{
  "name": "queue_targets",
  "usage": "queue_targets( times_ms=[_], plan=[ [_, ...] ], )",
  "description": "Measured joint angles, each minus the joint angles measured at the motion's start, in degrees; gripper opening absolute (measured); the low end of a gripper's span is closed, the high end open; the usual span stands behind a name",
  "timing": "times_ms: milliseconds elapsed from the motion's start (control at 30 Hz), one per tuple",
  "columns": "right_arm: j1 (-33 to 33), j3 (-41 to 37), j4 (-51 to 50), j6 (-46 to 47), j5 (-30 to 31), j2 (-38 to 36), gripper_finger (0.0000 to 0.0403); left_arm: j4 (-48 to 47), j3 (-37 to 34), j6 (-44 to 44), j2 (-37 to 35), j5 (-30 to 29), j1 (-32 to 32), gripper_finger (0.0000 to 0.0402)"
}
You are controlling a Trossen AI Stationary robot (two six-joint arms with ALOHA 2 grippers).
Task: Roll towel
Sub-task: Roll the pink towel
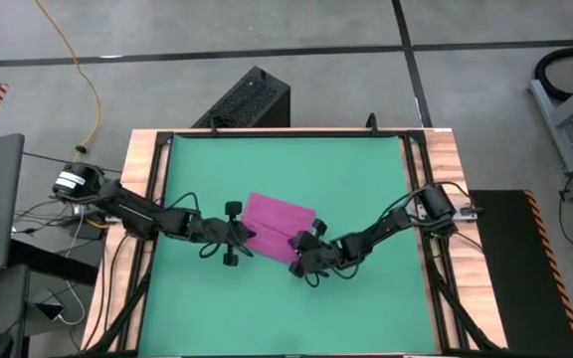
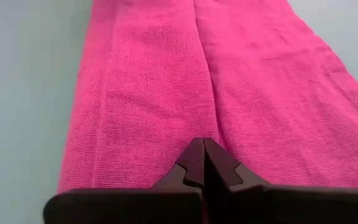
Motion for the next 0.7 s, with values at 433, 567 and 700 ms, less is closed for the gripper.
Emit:
queue_targets(
  times_ms=[433,567,700],
  plan=[
    [0.1,-0.1,-0.8,-0.8,-2.4,-0.5,0.0016,5.9,-8.1,0.8,0.1,-1.6,4.8,0.0000],
    [0.1,-0.1,-0.8,-1.3,-2.6,-0.5,0.0016,11.9,-13.6,-3.2,0.0,-0.2,6.1,0.0000],
    [0.1,-0.2,-0.4,-3.5,-2.1,-0.9,0.0020,12.5,-15.9,-7.9,0.0,1.0,6.2,0.0000]
  ],
)
